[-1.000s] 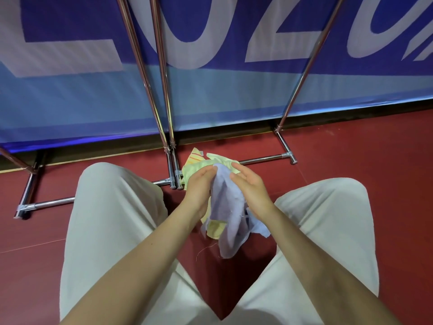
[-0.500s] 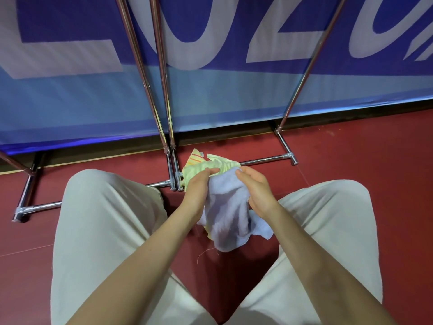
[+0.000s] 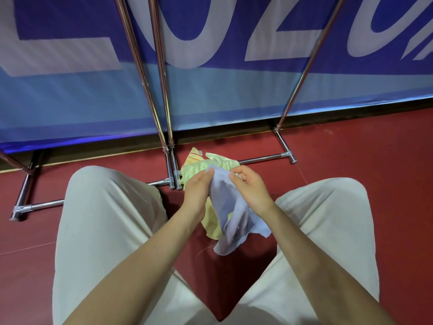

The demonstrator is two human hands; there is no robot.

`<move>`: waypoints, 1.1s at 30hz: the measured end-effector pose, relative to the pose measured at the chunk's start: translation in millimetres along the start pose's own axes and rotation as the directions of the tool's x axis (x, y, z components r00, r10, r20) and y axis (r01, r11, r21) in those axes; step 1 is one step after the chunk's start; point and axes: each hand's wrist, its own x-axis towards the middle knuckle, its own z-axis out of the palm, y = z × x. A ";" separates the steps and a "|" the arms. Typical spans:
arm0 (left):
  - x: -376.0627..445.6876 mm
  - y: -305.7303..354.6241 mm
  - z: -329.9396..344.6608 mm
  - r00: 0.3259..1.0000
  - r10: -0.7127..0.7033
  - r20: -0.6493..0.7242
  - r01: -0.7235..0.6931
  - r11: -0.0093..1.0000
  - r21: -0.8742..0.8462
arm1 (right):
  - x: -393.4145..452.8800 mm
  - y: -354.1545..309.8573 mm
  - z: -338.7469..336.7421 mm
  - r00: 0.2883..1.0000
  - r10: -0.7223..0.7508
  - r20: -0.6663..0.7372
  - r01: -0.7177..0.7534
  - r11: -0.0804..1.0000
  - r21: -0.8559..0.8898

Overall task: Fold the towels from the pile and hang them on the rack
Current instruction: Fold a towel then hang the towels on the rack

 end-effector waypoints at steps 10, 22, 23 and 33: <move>13.3 38.0 -24.2 0.951 0.217 -0.218 -0.238 0.968 -0.075 | -3.5 31.0 1.2 0.995 -0.059 0.085 0.080 0.960 -0.267; 31.3 73.8 -73.7 0.940 0.072 -0.333 -0.240 0.833 -0.498 | -8.2 75.7 -11.2 0.954 0.193 0.228 -0.073 0.890 -0.450; 29.9 73.1 -72.3 0.943 0.066 -0.326 -0.231 0.834 -0.500 | -7.4 76.3 -11.5 0.952 0.224 0.209 -0.119 0.899 -0.423; 27.0 54.2 -42.5 0.984 0.022 -0.178 -0.021 1.000 0.009 | -1.7 7.4 3.1 0.993 0.117 0.017 -0.118 0.990 0.074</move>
